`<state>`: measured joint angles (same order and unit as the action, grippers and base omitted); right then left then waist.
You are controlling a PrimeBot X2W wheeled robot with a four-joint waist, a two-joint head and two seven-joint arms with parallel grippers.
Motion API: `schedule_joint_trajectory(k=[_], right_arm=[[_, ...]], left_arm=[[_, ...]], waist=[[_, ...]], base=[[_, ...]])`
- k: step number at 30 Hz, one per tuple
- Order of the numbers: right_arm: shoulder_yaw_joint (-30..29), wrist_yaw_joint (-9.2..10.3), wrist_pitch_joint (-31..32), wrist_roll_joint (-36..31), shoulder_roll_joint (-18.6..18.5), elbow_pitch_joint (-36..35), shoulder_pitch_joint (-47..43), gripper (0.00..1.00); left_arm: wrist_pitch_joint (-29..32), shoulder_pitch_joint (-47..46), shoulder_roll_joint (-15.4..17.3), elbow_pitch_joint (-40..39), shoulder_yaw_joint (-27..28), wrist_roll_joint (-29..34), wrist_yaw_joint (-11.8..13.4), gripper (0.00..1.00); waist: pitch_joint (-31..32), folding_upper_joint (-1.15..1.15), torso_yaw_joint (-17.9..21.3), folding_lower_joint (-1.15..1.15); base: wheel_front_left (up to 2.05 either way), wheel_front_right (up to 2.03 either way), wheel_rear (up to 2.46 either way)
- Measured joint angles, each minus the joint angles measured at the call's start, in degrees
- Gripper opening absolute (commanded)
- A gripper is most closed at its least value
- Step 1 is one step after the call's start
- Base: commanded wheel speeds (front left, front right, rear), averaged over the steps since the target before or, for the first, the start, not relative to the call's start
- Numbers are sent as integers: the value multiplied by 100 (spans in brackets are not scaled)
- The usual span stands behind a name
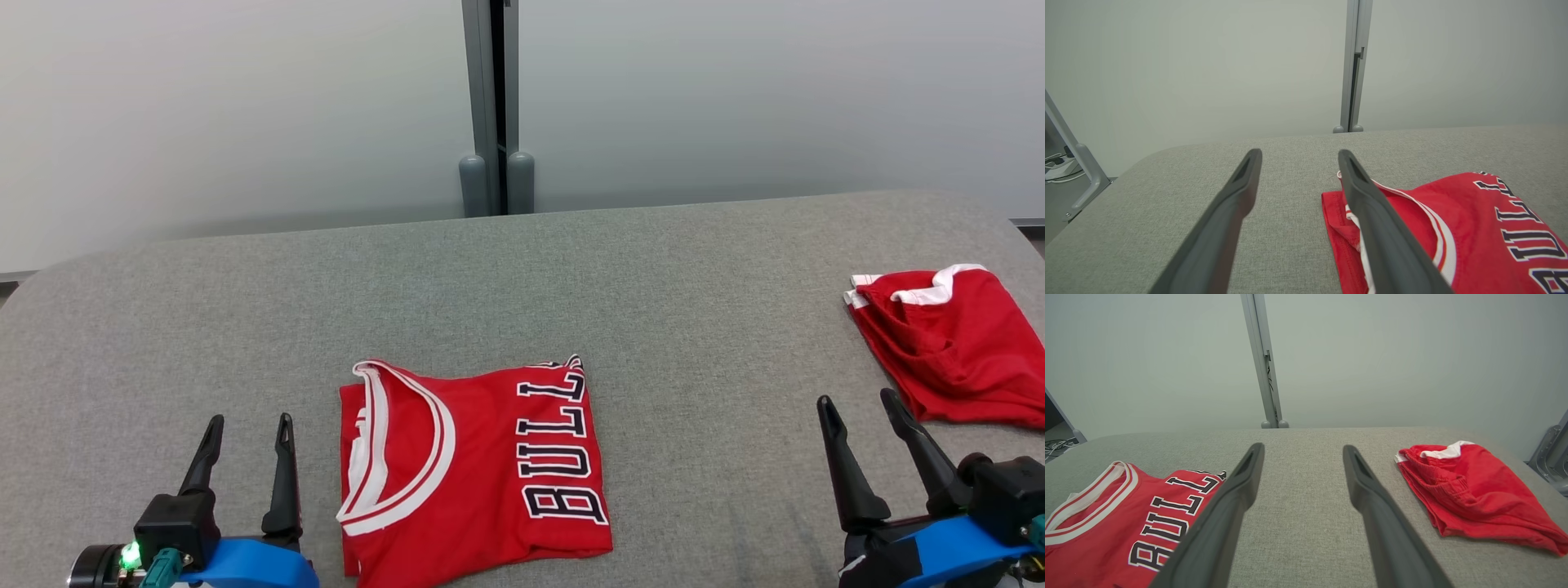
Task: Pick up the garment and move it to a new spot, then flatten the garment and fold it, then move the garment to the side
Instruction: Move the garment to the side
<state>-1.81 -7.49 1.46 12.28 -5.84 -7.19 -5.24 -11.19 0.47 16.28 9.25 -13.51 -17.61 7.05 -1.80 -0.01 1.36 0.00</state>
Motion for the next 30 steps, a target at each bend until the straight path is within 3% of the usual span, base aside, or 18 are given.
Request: schedule_joint_trajectory(k=[19,30], right_arm=[[116,0,76,2,-32,-57,42,100],[1239,0,-4,314,-123,1230,909,100]], left_arm=[[-78,-153,21,-33,-36,-60,14,100],[-263,-828,-85,-162,-75,-2,-52,100]], waist=[[-160,1,-45,0],[-883,1,-408,1]], base=[[0,0,0],[0,0,0]])
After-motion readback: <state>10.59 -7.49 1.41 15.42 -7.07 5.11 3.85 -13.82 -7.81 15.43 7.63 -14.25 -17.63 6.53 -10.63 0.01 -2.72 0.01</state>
